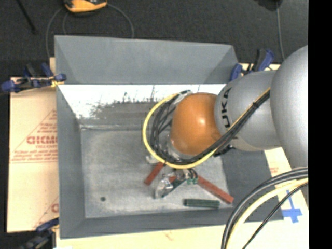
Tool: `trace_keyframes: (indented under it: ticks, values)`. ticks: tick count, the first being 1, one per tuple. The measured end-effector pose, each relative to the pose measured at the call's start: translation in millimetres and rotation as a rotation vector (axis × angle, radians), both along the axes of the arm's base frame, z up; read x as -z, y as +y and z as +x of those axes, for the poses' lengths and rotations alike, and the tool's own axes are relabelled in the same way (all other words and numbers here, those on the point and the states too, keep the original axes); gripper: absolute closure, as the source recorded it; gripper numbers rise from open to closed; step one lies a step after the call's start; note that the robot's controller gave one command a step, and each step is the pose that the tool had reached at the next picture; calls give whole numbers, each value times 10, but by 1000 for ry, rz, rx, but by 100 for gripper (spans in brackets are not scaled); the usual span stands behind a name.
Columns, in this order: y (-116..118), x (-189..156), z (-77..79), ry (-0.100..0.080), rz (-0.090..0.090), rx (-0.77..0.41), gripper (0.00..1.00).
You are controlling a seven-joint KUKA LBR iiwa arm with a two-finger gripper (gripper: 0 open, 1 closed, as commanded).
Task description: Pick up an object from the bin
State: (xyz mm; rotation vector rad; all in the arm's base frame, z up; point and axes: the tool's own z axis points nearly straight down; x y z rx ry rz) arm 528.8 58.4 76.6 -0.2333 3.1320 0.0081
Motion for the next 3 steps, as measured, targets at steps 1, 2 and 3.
trace_keyframes:
  ticks: [1, 2, 3]
  values:
    - [-220, -32, 89, 1, 0, 53, 100]
    - [-220, -32, 89, 1, 1, 54, 100]
    - [-209, -1625, 71, -7, -5, -110, 100]
